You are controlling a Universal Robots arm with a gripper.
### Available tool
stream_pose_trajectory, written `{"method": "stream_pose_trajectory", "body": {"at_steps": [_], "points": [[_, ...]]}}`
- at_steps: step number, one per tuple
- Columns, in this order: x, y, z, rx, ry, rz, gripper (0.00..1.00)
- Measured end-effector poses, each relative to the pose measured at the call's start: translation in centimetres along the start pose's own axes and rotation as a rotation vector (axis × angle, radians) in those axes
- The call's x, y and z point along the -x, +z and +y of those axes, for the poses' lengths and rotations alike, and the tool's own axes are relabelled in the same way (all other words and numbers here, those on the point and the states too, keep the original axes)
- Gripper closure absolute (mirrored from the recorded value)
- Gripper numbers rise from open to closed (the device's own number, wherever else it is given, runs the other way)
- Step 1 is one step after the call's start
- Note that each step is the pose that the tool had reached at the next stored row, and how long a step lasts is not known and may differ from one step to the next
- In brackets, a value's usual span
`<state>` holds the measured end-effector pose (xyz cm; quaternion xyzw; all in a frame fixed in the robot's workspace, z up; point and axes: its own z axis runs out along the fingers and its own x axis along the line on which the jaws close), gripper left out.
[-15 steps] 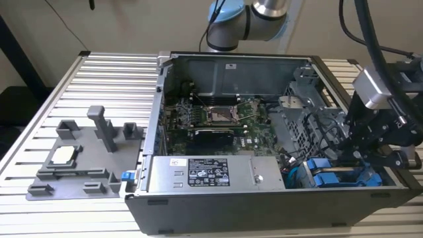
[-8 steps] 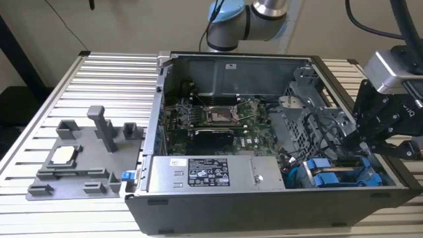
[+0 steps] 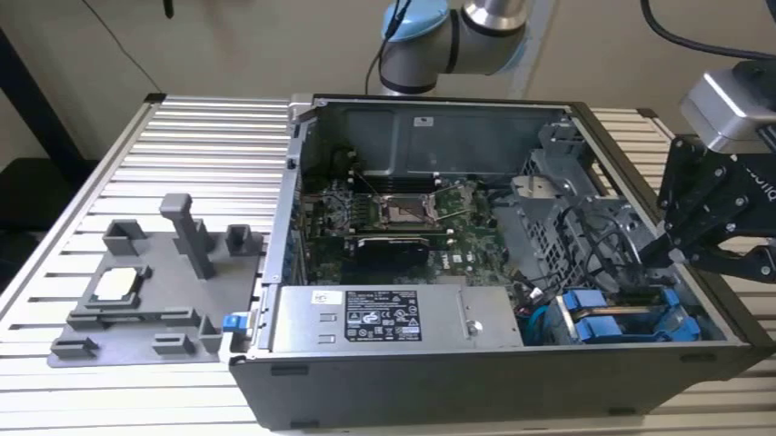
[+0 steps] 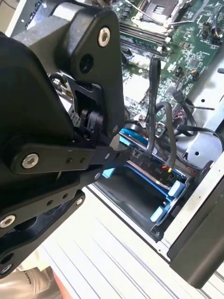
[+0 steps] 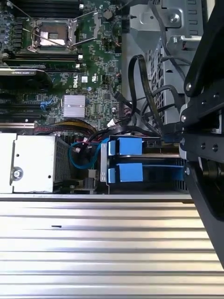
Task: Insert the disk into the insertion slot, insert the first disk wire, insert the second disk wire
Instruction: 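Insert the second disk wire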
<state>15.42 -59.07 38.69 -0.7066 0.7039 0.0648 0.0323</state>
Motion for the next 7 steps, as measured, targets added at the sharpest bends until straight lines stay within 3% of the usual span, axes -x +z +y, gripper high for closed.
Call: {"method": "stream_pose_trajectory", "body": {"at_steps": [1, 2, 7], "points": [[0.00, 0.00, 0.00, -0.0008, 0.000, 0.0069, 0.89], [0.00, 0.01, 0.01, -0.0009, 0.000, 0.0084, 0.89], [0.00, 0.00, 0.01, -0.0010, 0.000, 0.0100, 0.89]]}}
